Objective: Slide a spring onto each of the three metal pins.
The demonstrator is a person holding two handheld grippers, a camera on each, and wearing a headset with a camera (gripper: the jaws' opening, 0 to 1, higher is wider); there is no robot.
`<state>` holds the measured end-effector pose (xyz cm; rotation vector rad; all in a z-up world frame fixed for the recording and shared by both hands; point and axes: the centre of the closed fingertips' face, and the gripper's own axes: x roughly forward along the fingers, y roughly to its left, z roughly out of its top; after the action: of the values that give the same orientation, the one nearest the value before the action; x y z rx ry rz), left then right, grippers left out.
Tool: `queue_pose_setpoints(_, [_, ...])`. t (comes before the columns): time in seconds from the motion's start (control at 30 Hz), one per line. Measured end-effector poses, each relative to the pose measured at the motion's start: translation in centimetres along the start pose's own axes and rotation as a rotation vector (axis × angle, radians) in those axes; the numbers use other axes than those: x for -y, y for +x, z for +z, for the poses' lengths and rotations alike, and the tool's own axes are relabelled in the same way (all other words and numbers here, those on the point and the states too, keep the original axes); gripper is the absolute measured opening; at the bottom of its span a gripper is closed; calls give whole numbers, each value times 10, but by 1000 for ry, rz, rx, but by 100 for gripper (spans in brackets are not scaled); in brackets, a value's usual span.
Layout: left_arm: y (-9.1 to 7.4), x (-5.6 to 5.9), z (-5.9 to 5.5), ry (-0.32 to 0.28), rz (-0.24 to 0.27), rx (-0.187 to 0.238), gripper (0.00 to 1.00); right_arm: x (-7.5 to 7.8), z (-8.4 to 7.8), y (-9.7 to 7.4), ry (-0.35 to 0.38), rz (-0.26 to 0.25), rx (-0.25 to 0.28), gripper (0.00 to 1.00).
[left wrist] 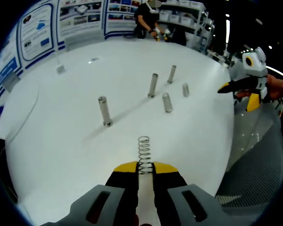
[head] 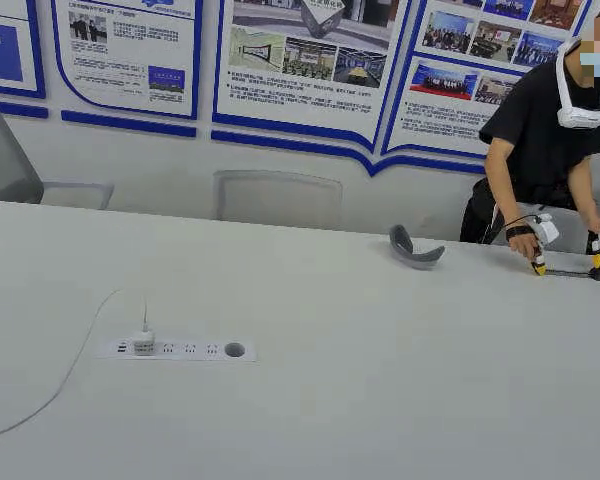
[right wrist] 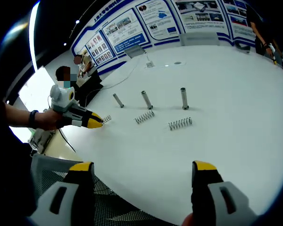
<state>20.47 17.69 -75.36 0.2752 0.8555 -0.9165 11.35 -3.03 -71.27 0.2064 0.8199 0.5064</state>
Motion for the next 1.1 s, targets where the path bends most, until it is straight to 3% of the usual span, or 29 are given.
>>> queue_pose_setpoints(0.13, [-4,5,3,16,-12,5,11,-1,-1,1,2,5,-2,86])
queue_pose_setpoints(0.2, [-5,11,8,43,-35,26,11,-2,-1,1,5,6,-2,86])
queue_pose_setpoints(0.47, [-8,34,20,124,-87,33,11,-5,0,1,13,16,3,85])
queue_pose_setpoints(0.73, [-6,58,39,196,-146,55,11,-8,4,0,30,31,19,82])
queue_pose_setpoints(1.1, [-1,80,58,272,-213,70,11,-12,10,-3,60,56,38,76])
